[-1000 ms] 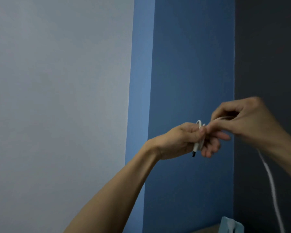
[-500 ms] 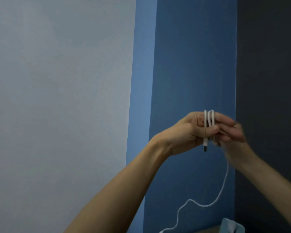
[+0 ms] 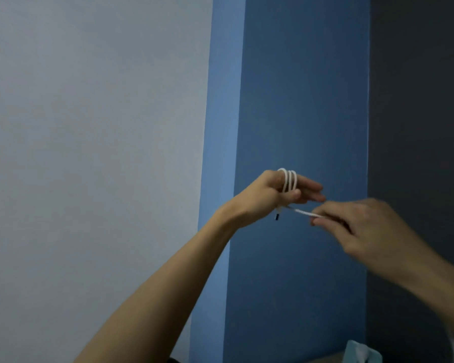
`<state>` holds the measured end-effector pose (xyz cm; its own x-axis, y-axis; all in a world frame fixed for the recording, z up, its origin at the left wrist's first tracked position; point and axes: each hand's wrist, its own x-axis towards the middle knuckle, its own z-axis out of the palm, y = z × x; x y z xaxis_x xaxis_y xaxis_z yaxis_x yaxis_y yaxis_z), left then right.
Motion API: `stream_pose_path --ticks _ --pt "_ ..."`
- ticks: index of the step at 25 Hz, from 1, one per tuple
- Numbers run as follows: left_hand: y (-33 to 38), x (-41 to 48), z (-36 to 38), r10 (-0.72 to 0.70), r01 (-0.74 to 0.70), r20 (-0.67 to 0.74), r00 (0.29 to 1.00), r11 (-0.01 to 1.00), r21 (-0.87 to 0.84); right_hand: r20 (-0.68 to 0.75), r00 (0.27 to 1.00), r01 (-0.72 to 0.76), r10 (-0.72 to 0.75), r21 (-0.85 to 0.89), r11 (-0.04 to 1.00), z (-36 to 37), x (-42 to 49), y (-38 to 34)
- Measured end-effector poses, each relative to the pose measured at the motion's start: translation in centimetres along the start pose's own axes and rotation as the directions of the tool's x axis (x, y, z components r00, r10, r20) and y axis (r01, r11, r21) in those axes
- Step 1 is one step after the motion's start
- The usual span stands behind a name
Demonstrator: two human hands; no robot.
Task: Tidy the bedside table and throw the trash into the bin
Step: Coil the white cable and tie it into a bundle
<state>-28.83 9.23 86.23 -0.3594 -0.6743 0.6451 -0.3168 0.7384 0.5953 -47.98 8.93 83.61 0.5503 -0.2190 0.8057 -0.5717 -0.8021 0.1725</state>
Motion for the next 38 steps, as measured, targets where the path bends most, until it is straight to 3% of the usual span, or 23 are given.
stream_pose_path --ticks 3,7,10,12,15,16,17,19,21,26,29,31,35,38 --pt "-0.7 -1.0 1.0 -0.025 0.025 0.182 0.983 1.000 0.003 -0.072 0.987 0.147 -0.142 0.067 0.987 -2.1 1.0 0.8" --pt "-0.2 -1.7 2.5 -0.004 0.075 0.295 0.956 0.970 -0.230 -0.198 0.979 0.025 0.055 0.380 0.925 -1.6 2.4 1.9" --pt "0.4 -1.8 2.7 0.050 0.048 0.315 0.948 0.954 -0.297 -0.161 0.964 -0.061 0.210 0.639 0.767 -0.5 2.4 2.1" --pt "0.7 -1.4 3.0 0.105 0.008 0.303 0.947 0.937 -0.349 -0.130 0.951 -0.092 0.282 0.750 0.655 0.1 2.2 2.2" --pt "1.2 -0.8 3.2 0.179 -0.069 0.252 0.951 0.917 -0.392 -0.026 0.923 -0.137 0.383 0.909 0.393 0.8 2.7 1.6" --pt "1.5 -0.7 3.2 0.203 -0.095 0.238 0.950 0.912 -0.400 0.004 0.913 -0.167 0.408 0.916 0.364 1.1 2.8 1.2" --pt "1.7 -0.6 3.2 0.216 -0.114 0.221 0.951 0.910 -0.399 0.019 0.900 -0.210 0.436 0.896 0.393 1.5 2.7 0.7" --pt "1.9 -0.4 2.8 0.197 -0.120 0.165 0.966 0.913 -0.389 -0.023 0.893 -0.256 0.450 0.795 0.550 2.6 2.3 0.6" --pt "1.7 -0.3 2.5 0.168 -0.122 0.100 0.981 0.926 -0.357 -0.036 0.926 -0.260 0.376 0.662 0.703 3.1 1.5 0.0" --pt "0.3 -0.6 2.0 0.096 -0.110 -0.061 0.993 0.945 -0.307 0.096 0.981 -0.192 0.170 0.333 0.923 2.6 -0.5 -1.6" --pt "-0.8 -0.6 1.3 0.034 -0.048 -0.080 0.996 0.982 -0.181 0.211 0.973 -0.113 0.089 0.105 0.988 1.2 -0.7 -1.6" --pt "-1.0 -1.0 1.4 -0.005 0.005 -0.001 1.000 0.996 -0.085 0.148 0.989 -0.009 0.010 -0.008 1.000 -0.6 -0.4 -1.0" --pt "-0.4 -1.7 2.1 -0.045 0.045 0.155 0.987 0.999 0.003 0.025 0.994 0.102 -0.104 0.079 0.992 -3.3 0.6 0.1" --pt "-0.1 -1.6 2.1 -0.010 0.017 0.264 0.964 1.000 -0.026 -0.067 0.994 0.097 -0.087 0.160 0.982 -3.2 1.3 0.8"
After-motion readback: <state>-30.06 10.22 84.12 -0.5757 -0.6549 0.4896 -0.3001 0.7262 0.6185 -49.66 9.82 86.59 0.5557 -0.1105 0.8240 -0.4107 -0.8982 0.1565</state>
